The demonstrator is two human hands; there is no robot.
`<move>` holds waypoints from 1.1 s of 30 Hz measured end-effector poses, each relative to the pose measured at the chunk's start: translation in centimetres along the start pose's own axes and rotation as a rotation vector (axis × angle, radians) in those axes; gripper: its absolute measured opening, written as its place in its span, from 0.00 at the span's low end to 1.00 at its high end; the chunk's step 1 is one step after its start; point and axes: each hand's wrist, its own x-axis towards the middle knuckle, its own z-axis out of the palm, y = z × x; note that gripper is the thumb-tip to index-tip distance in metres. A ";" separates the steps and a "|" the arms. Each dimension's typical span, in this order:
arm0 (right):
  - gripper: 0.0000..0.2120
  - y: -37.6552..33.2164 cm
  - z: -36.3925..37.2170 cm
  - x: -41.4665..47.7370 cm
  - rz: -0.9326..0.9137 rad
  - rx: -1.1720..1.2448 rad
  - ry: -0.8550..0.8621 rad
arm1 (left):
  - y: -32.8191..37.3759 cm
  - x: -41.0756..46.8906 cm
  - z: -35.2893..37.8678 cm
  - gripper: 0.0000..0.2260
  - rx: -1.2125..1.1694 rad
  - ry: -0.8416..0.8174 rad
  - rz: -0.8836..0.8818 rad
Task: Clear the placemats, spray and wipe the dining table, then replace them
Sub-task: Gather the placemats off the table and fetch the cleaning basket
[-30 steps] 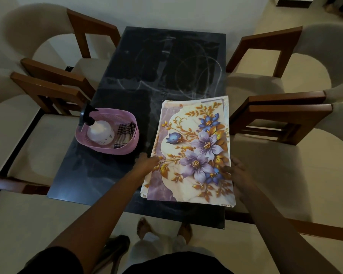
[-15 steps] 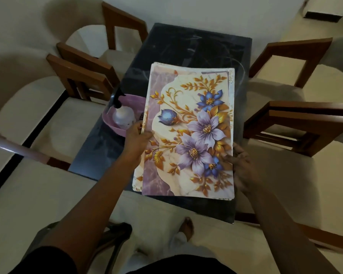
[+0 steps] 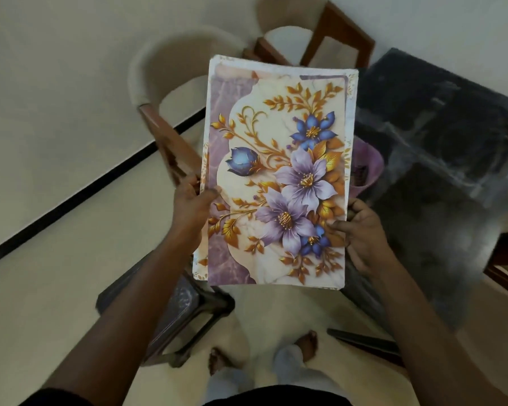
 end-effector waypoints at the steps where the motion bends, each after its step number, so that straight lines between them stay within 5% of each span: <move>1: 0.21 0.8 2.2 0.0 0.006 -0.023 -0.033 | -0.2 -0.3 -2.5 0.13 -0.002 0.046 -0.012; 8: 0.23 7.4 15.4 0.0 0.110 -0.296 -0.261 | -3.8 -3.4 -19.0 0.14 -0.012 0.335 -0.143; 18: 0.19 18.7 27.3 2.8 0.292 -0.677 -0.530 | -16.0 -9.0 -31.5 0.20 -0.038 0.714 -0.351; 33: 0.16 36.4 30.8 9.3 0.399 -0.986 -0.520 | -30.4 -6.4 -38.0 0.12 0.142 0.767 -0.735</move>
